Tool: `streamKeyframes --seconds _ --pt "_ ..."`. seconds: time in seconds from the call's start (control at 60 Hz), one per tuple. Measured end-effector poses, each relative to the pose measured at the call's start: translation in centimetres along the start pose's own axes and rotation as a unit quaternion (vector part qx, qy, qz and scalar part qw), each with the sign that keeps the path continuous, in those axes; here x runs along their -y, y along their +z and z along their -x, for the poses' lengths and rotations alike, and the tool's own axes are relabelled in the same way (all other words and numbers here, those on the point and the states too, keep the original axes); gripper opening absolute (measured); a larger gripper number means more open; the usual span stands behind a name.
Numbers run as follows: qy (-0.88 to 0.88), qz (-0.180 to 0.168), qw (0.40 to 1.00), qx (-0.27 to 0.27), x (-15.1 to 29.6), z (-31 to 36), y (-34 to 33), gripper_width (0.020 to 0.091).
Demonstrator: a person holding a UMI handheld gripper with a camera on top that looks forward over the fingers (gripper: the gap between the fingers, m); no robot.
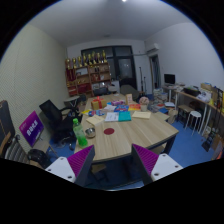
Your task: Pour water
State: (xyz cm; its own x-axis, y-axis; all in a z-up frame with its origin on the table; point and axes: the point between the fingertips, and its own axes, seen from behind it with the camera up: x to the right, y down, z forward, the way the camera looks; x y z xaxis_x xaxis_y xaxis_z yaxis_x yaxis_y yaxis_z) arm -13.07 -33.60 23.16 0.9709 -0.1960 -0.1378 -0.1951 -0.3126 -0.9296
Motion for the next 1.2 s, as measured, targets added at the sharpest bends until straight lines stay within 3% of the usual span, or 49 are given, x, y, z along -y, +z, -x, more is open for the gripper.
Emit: streamKeyframes --seconds 0.083,0.167,0.183,0.35,0.567,0.883,1.2 --pt "-0.007 -0.008 1.000 -0.019 0.5 -0.8 -0.5 0.0812" --pt "-0.013 -0.023 0.999 -0.031 0.9 0.6 -5.9 0.0813" --pt "-0.016 -0.025 0.999 -0.031 1.5 -0.6 -3.4 0.0812" --pt "-0.025 -0.033 0.998 -0.038 0.6 1.9 -4.9 0.0811" --pt "-0.036 -0.035 0.999 0.004 -2.1 7.6 -2.1 0.0811" --pt "-0.054 -0.064 0.992 0.097 -4.9 18.7 17.7 0.0813" --pt "-0.082 -0.071 0.990 0.088 -6.5 21.3 35.6 0.0797"
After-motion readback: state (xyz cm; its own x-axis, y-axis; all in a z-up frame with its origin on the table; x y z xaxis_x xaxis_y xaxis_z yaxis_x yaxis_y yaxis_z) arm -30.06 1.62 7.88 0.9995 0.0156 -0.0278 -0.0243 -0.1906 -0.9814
